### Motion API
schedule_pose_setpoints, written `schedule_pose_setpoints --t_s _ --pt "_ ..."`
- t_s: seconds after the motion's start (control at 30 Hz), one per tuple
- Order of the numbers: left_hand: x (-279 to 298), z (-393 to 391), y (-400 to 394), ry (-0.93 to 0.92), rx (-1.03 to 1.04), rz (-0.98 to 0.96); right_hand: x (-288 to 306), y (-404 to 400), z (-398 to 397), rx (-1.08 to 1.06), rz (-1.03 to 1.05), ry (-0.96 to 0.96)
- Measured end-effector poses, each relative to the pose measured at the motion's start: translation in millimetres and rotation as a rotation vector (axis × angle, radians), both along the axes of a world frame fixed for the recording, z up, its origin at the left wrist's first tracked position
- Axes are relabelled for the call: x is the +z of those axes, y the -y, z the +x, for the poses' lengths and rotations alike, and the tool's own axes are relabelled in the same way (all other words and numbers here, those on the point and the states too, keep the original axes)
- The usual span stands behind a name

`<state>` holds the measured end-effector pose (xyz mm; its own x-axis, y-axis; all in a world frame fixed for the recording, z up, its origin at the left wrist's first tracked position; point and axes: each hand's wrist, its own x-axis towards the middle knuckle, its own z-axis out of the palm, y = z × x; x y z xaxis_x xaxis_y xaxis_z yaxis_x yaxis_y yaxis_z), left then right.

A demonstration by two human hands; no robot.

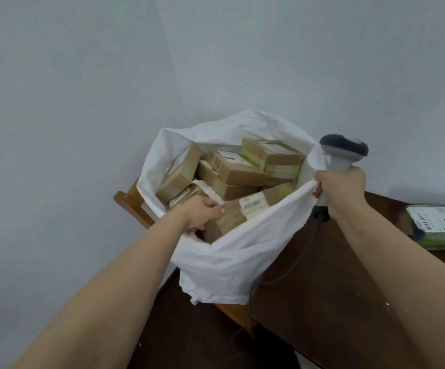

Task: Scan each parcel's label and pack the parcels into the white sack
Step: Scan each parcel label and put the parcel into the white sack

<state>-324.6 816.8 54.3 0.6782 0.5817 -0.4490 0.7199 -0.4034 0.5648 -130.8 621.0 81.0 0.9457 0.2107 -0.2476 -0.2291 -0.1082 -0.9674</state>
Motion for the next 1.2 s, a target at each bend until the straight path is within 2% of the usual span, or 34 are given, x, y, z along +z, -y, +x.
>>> schedule_pose_setpoints --t_s 0.07,0.1,0.17,0.23,0.33,0.4,0.43,0.5,0.57,0.63,0.7,0.77,0.87,0.97,1.07,1.2 --pt "1 -11 -5 -0.243 -0.082 0.115 -12 11 1 0.014 -0.044 -0.059" --pt "2 -16 -8 -0.290 -0.094 0.139 -15 16 1 0.011 -0.043 -0.091" --pt "6 -26 -13 -0.231 -0.098 0.079 -15 23 5 -0.005 -0.013 -0.129" --pt "13 -35 -11 -0.221 -0.193 0.080 -12 28 8 -0.008 -0.009 -0.139" --pt "9 -42 -6 -0.379 -0.374 0.346 -8 31 10 0.015 -0.007 -0.158" --pt "19 -46 -13 -0.244 -0.290 0.537 -5 31 7 0.053 -0.017 -0.182" --pt "30 -48 -20 -0.150 -0.182 0.556 -3 31 6 0.069 -0.022 -0.186" --pt "52 -58 -29 0.027 -0.024 0.544 0 30 4 0.089 -0.018 -0.158" --pt "63 -66 -26 0.058 -0.007 0.537 2 31 1 0.116 -0.029 -0.153" --pt "61 -65 -12 -0.130 -0.143 0.478 -2 37 0 0.138 -0.055 -0.178" --pt "60 -61 1 -0.272 -0.226 0.313 -8 48 0 0.141 -0.038 -0.226" --pt "69 -46 11 -0.190 -0.209 0.200 -15 62 1 0.132 0.003 -0.285" --pt "76 2 41 0.127 -0.142 0.324 -22 89 9 0.111 0.083 -0.396" --pt "71 65 98 0.380 -0.199 0.420 -23 125 15 0.124 0.166 -0.545" --pt "53 122 156 0.471 -0.365 0.439 -30 175 13 0.132 0.211 -0.681" --pt "23 177 229 0.483 -0.587 0.370 -46 248 10 0.242 0.121 -0.764"
